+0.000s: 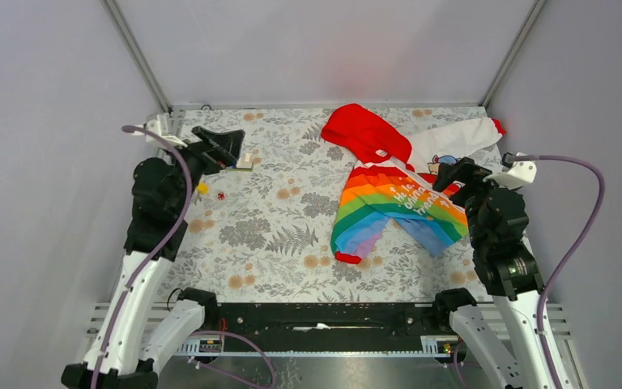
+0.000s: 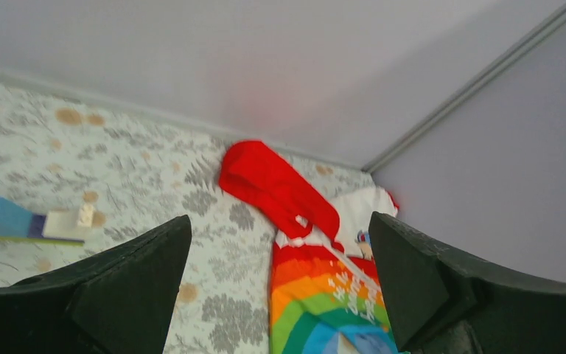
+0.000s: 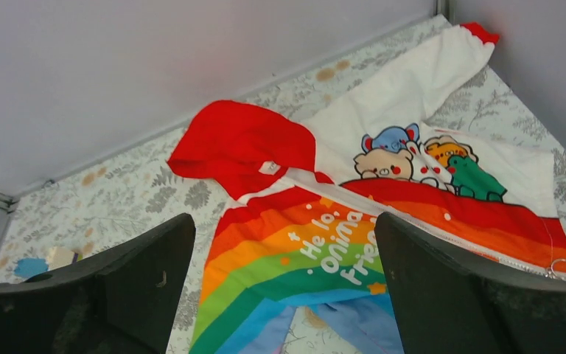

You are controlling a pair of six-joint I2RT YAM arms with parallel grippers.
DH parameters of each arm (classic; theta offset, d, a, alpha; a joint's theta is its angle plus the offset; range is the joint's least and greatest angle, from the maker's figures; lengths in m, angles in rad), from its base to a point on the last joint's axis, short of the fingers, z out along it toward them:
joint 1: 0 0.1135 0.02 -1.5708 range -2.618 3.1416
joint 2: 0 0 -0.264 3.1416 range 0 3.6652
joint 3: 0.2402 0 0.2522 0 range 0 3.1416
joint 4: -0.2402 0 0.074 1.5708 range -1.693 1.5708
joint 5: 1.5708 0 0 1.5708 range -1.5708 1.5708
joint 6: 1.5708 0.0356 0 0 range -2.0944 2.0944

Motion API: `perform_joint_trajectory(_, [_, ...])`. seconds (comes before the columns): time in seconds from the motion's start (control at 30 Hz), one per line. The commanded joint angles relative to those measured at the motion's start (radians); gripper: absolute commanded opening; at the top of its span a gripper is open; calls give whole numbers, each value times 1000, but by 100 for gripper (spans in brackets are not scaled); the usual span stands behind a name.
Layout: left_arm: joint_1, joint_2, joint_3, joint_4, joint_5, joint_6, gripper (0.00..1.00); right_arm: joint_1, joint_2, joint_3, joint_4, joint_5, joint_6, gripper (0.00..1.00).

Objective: Zip up the jacket

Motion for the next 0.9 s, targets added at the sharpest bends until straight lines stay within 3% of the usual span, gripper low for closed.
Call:
perform_joint_trajectory(0.0, [5,76,-36,94,165,-60,99,5,-1,-48,58,29,39,99])
perform_joint_trajectory(0.2, [-73,233,-128,289,252,-171,99,5,87,-100,105,-50,29,99])
perform_joint_trajectory(0.47, [-301,574,-97,426,177,-162,99,5,182,-239,251,-96,106,99])
perform_joint_trajectory(0.73, [-447,1050,169,477,237,-152,99,-20,376,-225,244,-188,147,99])
perform_joint_trajectory(0.87, [-473,1274,400,361,240,-104,98,-185,472,-217,224,-358,210,99])
